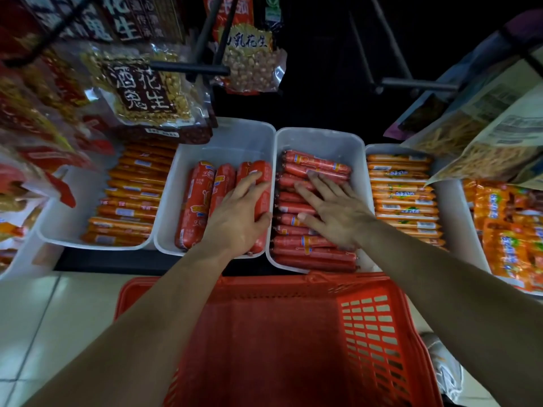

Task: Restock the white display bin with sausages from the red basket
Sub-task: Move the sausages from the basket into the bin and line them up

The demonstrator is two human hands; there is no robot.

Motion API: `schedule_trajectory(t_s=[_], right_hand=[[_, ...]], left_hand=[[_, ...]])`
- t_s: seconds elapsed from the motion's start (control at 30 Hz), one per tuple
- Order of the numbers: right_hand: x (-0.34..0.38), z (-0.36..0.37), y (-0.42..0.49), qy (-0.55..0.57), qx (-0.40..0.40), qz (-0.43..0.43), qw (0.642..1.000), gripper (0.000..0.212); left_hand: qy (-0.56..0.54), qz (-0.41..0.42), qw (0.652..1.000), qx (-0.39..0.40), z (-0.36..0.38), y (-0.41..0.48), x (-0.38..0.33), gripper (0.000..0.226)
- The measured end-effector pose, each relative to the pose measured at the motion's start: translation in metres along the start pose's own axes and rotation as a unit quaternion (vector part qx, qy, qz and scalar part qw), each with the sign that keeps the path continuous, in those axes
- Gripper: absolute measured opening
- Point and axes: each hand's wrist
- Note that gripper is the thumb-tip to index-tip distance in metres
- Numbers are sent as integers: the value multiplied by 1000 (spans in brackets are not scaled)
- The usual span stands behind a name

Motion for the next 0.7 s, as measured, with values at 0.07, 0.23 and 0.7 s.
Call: schedule_trajectory(t_s=[0.07,0.23,0.7], right_hand=[[-6,-4,21,-4,-14,31,999,80],[-8,-7,30,19,16,34,999,81],[-35,-10,-60,-102,85,-83,988,77]], left_hand=[[-3,-9,1000,7,0,-1,-3,67],[21,-22,1000,3,-2,2,-12,69],[254,57,950,175,22,1,-29,70]])
Point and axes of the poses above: each hand's wrist, its own y-axis towards the middle knuckle, its own z-axis out of the palm, x = y × z, and after that the axes turned 8 degrees about z, right-handed
